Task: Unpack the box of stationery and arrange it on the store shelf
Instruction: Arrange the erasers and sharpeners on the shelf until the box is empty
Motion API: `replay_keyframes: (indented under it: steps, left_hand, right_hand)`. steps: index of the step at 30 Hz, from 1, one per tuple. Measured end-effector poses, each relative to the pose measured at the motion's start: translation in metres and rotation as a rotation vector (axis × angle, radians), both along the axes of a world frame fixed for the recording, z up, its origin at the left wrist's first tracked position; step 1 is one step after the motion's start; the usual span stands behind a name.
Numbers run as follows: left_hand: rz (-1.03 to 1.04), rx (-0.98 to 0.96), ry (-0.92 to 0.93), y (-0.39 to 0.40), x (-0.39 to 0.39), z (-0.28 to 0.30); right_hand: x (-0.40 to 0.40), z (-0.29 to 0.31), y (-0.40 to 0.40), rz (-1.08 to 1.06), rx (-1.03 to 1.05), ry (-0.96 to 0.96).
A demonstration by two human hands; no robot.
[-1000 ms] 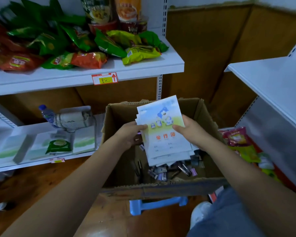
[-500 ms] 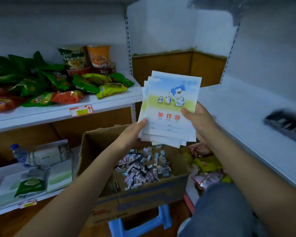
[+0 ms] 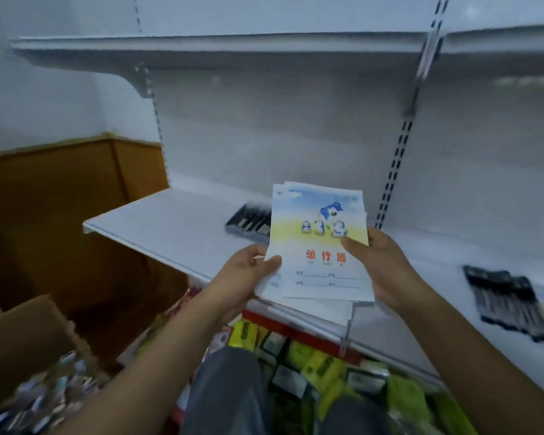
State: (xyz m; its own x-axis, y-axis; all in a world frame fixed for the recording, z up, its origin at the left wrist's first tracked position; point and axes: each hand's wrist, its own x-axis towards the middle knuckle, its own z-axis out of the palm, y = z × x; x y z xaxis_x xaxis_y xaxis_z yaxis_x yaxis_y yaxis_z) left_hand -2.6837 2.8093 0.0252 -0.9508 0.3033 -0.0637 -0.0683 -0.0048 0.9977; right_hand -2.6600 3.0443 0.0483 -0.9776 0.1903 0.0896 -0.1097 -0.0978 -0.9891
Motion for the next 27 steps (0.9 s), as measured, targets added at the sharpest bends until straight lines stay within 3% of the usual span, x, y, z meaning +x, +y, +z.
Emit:
replay_keyframes:
  steps: [8,16,20,23,27]
  left_hand:
    - [-0.216,0.044,-0.062,0.109,-0.012,-0.026]
    - [-0.199,0.085,-0.080,0.122,-0.010,-0.030]
    - [-0.152,0.157,-0.083,0.119,-0.010,-0.035]
    - [-0.146,0.215,-0.094,0.119,-0.008,-0.033]
    - [-0.151,0.231,-0.082,0.116,-0.006,-0.032]
  right_hand:
    - [0.031,-0.026,0.109,-0.322,0.083,0.032]
    - [0.026,-0.051,0.131,-0.523,0.342,0.061]
    - [0.032,-0.043,0.132,-0.671,0.299,0.204]
    - [0.034,-0.043,0.133,-0.625,0.320,0.135]
    - [0.025,-0.054,0.118,-0.396,0.388,-0.018]
